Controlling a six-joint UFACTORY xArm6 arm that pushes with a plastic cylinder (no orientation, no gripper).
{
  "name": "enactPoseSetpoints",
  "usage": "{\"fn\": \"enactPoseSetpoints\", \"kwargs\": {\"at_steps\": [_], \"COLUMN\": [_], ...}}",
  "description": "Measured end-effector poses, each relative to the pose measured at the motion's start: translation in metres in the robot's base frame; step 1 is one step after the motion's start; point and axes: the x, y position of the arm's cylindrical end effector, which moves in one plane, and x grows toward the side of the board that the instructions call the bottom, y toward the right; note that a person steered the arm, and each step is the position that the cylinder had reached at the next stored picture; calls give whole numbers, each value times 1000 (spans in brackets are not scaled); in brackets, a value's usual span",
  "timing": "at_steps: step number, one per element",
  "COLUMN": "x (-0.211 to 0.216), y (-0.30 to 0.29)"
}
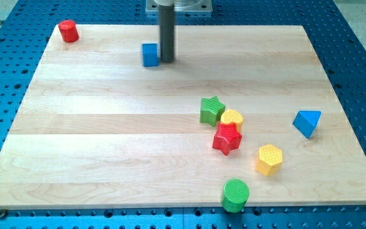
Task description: Move the cube into the red circle
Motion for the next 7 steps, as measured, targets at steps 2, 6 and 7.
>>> {"fn": "enactPoseSetpoints", "kwargs": {"at_steps": [2, 6, 7], "x": [1, 75, 36], "y": [4, -153, -123]}}
